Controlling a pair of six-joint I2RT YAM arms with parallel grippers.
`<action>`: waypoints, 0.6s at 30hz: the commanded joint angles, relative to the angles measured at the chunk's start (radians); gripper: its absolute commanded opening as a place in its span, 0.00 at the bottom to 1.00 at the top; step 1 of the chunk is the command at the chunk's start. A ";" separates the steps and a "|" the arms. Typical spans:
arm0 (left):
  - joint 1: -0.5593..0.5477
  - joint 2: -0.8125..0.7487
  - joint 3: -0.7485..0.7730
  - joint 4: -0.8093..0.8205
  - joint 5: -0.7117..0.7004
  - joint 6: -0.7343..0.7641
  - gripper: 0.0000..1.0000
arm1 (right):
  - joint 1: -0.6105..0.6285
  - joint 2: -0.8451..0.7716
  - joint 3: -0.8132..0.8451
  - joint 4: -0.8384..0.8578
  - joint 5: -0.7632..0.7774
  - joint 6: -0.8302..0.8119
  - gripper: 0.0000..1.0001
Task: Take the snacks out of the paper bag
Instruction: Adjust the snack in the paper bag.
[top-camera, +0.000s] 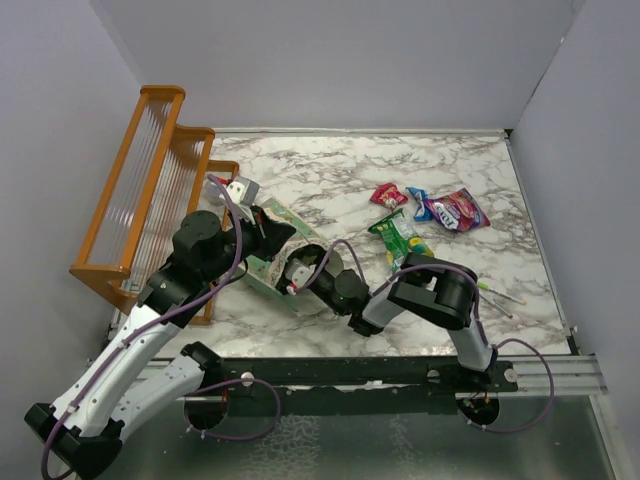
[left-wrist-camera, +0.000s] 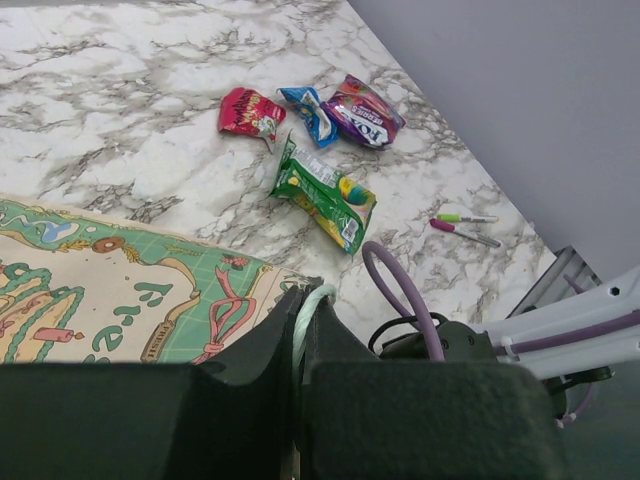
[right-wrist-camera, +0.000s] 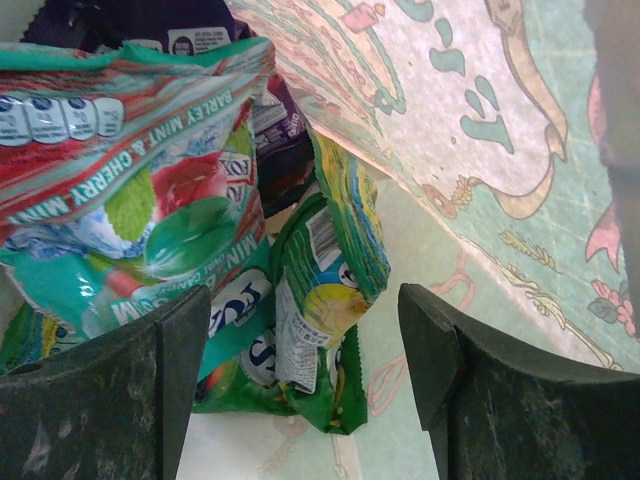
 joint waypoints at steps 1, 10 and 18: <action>0.003 -0.011 -0.001 0.025 0.018 -0.009 0.00 | -0.020 0.022 0.021 0.082 0.007 -0.013 0.76; 0.003 -0.010 0.005 0.012 0.010 -0.014 0.00 | -0.038 0.025 0.042 0.048 -0.055 -0.004 0.75; 0.003 -0.012 0.012 0.001 0.007 -0.018 0.00 | -0.065 0.044 0.120 -0.028 -0.109 0.013 0.52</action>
